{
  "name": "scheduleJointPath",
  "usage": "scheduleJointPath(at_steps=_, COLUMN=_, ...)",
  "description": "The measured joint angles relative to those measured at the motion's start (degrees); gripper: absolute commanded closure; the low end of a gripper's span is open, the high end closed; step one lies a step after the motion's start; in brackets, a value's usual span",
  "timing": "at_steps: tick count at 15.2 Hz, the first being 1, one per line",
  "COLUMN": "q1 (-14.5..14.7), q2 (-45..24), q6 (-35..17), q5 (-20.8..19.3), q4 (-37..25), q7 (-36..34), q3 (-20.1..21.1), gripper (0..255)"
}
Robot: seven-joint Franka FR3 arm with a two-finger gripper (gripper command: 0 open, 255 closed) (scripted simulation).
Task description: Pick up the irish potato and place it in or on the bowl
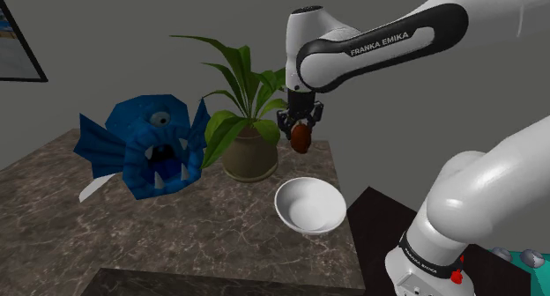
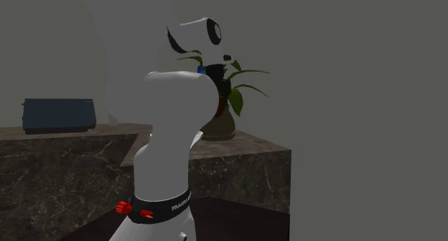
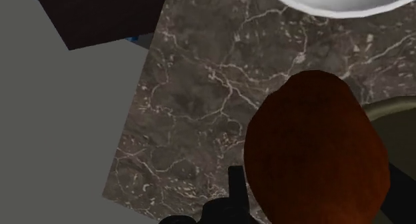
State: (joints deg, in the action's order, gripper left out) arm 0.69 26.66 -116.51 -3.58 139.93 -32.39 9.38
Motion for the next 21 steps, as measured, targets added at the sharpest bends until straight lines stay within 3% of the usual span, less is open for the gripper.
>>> scheduleJointPath(at_steps=12, q1=9.6, q2=16.2, q6=7.0, q5=8.9, q4=10.0, q7=-12.3, q3=9.9, gripper=255)
scheduleJointPath(at_steps=21, q1=10.7, q2=15.3, q6=1.1, q5=10.4, q4=15.1, q7=-14.1, q3=12.1, gripper=255)
